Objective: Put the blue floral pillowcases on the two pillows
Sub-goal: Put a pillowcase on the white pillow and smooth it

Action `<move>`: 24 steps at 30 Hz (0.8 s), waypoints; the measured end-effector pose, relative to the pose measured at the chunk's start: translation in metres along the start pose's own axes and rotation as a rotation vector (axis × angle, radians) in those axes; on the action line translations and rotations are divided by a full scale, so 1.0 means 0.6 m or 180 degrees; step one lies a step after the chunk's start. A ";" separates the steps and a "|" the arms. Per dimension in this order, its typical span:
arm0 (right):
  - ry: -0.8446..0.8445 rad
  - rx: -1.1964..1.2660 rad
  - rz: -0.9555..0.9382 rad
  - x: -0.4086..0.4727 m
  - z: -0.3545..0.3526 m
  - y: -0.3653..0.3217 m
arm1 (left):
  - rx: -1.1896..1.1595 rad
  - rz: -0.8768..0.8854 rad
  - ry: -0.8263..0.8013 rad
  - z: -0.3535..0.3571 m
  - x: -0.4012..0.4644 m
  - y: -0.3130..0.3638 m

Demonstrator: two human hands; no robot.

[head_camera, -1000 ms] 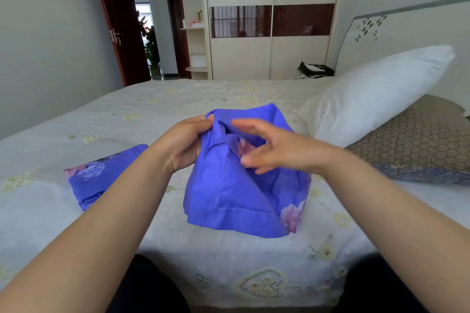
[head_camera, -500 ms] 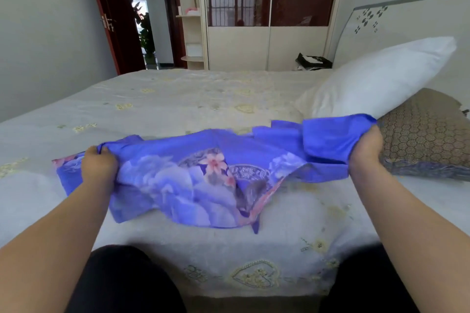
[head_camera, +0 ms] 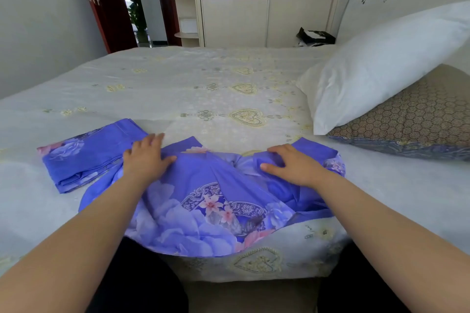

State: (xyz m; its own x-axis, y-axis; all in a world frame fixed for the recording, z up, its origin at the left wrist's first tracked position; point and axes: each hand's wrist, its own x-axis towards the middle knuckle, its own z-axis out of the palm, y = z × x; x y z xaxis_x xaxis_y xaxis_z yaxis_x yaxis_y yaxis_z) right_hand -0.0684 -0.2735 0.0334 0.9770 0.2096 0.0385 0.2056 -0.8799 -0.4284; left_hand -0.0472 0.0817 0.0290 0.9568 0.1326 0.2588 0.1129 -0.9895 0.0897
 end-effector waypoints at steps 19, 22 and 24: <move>0.1511 -0.1536 0.0510 0.127 -0.079 -0.061 | 0.0326 -0.0021 -0.0116 -0.120 0.165 -0.067; 0.0423 -0.0707 -0.0106 0.131 -0.007 -0.103 | 0.0130 -0.0086 -0.0890 -0.032 0.156 -0.079; -0.0505 0.0048 0.0210 0.125 0.027 -0.122 | -0.0078 -0.0381 -0.0857 0.007 0.143 -0.091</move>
State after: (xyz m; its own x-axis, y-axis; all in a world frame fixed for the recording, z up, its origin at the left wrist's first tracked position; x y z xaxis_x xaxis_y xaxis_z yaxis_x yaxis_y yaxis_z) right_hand -0.0114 -0.1866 0.0527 0.9671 0.2174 -0.1325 0.1394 -0.8877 -0.4389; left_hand 0.0296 0.1468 0.0420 0.9741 0.2253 -0.0191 0.2258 -0.9657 0.1282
